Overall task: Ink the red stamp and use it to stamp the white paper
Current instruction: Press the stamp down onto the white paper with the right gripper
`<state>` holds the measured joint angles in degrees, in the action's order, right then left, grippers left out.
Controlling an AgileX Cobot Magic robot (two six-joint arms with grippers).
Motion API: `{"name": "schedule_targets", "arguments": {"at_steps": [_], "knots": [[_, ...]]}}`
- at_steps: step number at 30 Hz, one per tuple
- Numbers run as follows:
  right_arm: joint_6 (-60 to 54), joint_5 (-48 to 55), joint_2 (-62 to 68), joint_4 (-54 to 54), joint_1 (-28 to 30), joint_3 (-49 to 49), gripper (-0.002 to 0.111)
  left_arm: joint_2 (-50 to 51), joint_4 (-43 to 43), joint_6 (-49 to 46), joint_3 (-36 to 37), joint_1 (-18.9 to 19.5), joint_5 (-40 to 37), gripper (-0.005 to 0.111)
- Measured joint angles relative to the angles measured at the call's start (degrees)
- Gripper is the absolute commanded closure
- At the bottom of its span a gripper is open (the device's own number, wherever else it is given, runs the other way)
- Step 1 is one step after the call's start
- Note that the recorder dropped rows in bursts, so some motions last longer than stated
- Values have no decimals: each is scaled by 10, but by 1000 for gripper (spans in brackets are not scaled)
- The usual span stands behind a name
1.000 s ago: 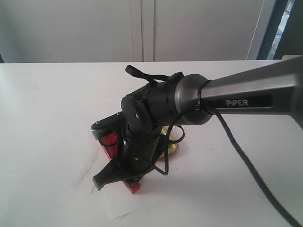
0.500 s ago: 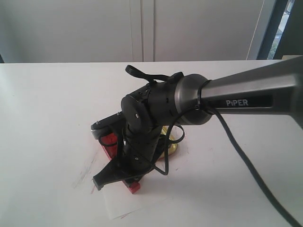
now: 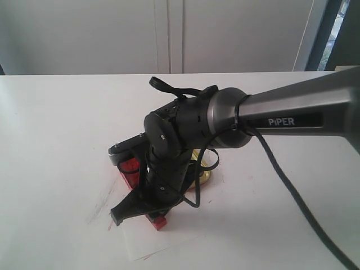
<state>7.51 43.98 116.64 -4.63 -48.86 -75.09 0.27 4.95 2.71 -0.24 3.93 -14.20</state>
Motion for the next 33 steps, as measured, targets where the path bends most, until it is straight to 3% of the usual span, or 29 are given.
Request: {"name": "schedule_targets", "arguments": {"at_steps": [33], "knots": [[8, 5, -11, -6, 2, -9, 108, 0, 0, 0, 0, 0, 0, 107]]}}
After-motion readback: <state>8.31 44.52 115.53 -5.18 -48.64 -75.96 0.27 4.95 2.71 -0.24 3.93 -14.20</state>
